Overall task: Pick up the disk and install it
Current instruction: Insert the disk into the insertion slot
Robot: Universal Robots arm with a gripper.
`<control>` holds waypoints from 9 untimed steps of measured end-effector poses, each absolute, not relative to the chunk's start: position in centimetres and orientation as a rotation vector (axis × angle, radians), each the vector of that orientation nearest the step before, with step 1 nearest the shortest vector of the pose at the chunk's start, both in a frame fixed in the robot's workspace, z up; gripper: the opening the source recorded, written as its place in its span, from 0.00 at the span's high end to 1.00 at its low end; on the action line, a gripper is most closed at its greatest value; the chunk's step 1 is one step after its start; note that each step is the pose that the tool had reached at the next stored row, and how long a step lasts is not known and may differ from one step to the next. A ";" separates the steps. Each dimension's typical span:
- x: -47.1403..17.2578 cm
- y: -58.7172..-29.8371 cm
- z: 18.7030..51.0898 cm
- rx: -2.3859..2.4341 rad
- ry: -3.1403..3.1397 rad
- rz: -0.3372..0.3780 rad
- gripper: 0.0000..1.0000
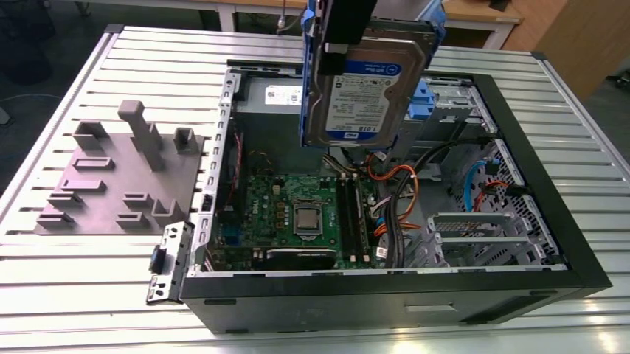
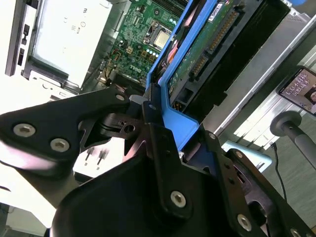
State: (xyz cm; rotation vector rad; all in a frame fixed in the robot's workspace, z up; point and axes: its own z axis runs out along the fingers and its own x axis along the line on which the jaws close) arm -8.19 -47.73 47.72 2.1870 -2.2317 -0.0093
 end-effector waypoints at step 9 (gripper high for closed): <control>-6.6 -47.8 47.7 2.187 -2.232 -0.009 0.64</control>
